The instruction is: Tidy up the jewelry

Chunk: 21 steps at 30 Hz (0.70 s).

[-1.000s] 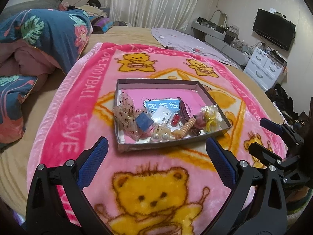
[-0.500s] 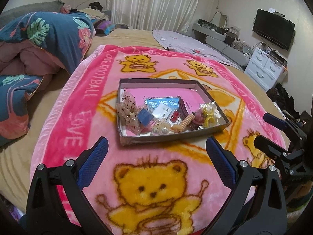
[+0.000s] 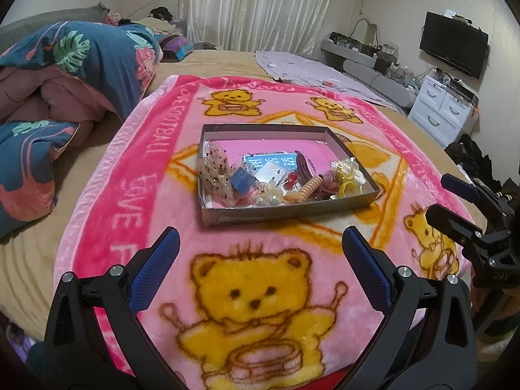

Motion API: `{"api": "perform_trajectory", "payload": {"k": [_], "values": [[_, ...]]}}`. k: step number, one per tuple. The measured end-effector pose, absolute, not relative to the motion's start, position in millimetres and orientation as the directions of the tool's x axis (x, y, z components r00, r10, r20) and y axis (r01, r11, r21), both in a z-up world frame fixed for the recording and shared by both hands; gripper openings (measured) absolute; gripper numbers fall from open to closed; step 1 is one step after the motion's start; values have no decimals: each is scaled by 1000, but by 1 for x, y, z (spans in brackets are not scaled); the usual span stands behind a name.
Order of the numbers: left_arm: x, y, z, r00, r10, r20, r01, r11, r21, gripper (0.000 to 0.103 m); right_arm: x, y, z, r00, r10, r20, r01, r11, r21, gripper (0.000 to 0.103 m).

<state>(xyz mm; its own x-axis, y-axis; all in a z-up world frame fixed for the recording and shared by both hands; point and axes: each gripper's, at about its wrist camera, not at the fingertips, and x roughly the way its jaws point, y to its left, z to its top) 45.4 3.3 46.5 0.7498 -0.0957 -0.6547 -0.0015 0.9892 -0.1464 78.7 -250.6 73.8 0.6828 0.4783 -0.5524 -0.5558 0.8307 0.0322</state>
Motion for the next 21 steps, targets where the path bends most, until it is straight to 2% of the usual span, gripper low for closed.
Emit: {"api": "perform_trajectory", "payload": {"k": [21], "values": [[27,6,12,758,-86,-647,-18,988,-151,94,52,-258,41,741,412,-530,-489,872,-5,99]]}}
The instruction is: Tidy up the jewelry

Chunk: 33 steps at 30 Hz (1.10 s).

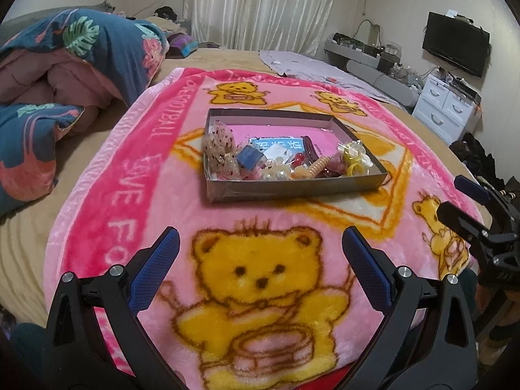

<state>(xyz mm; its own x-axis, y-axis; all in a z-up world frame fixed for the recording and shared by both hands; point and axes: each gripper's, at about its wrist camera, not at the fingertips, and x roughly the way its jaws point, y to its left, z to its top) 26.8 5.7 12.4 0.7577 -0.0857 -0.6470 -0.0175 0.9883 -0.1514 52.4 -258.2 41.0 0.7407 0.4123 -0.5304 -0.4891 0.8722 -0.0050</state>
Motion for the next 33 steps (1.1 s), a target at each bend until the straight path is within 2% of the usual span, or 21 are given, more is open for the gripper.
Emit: {"api": "perform_trajectory", "payload": {"k": [7,15,33], "values": [[27,5,2,758,-92,-646,-10,988,-152,94,54,-262,22,741,395,-542,-434,899,62,99],[31,5,-7,755,-85,-650,-22,988,-155,94,62,-259,4,735,356,-577,-410,911,40,99],[34,7,-11,741,-85,-667,-39,985,-169,94,59,-258,8,730,362,-579,-419,907,38,99]]}}
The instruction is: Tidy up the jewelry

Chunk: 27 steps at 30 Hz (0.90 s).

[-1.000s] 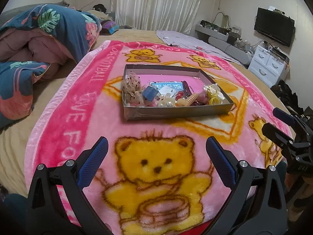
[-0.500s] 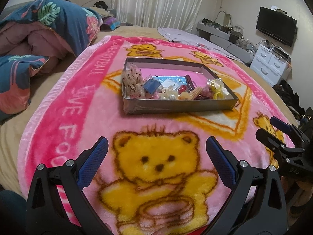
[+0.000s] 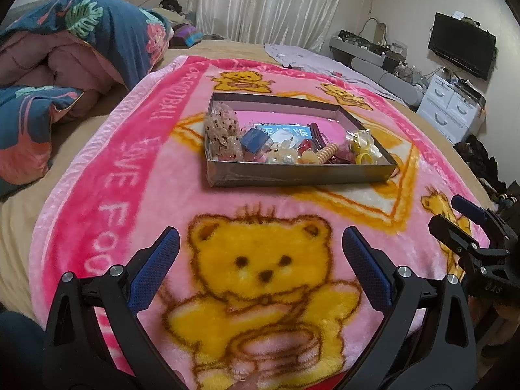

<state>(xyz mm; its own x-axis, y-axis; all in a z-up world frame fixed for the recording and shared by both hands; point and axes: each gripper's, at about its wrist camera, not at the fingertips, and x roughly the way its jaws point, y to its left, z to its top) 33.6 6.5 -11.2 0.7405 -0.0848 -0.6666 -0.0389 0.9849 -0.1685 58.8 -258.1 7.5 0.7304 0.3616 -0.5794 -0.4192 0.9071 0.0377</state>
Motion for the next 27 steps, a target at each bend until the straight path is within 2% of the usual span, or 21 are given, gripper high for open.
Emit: {"api": "perform_trajectory", "payload": {"k": [27], "values": [[32,10,-10,736,-75,-672,-52,985,-167,94,53,-253,10,726,362,-584,-425,905,33,99]]}}
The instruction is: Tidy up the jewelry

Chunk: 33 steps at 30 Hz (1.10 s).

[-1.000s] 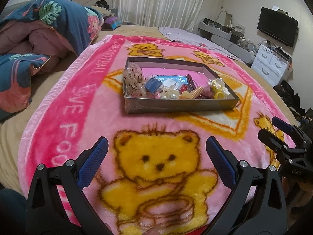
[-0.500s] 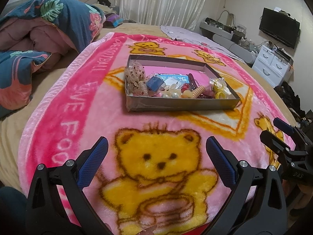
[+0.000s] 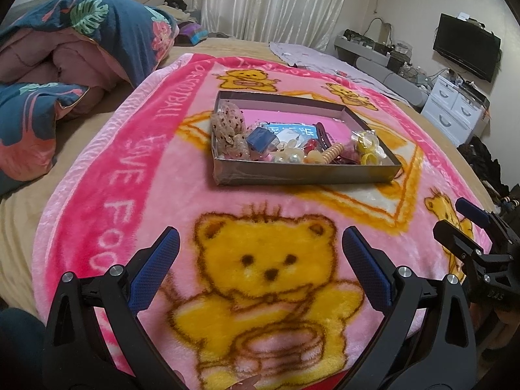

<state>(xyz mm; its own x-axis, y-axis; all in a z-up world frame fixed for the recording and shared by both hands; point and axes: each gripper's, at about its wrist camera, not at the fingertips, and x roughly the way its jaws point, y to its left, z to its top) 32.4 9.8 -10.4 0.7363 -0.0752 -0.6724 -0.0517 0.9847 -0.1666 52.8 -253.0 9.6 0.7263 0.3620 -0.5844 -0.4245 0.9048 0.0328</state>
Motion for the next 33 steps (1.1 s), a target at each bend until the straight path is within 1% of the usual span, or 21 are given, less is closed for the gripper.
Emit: {"api": "perform_trajectory", "payload": {"k": [33], "values": [[30,20,-10,735,-62,-676,-68,984,-164,94,51,-251,11,726,363,-584,-426,904,32,99]]}}
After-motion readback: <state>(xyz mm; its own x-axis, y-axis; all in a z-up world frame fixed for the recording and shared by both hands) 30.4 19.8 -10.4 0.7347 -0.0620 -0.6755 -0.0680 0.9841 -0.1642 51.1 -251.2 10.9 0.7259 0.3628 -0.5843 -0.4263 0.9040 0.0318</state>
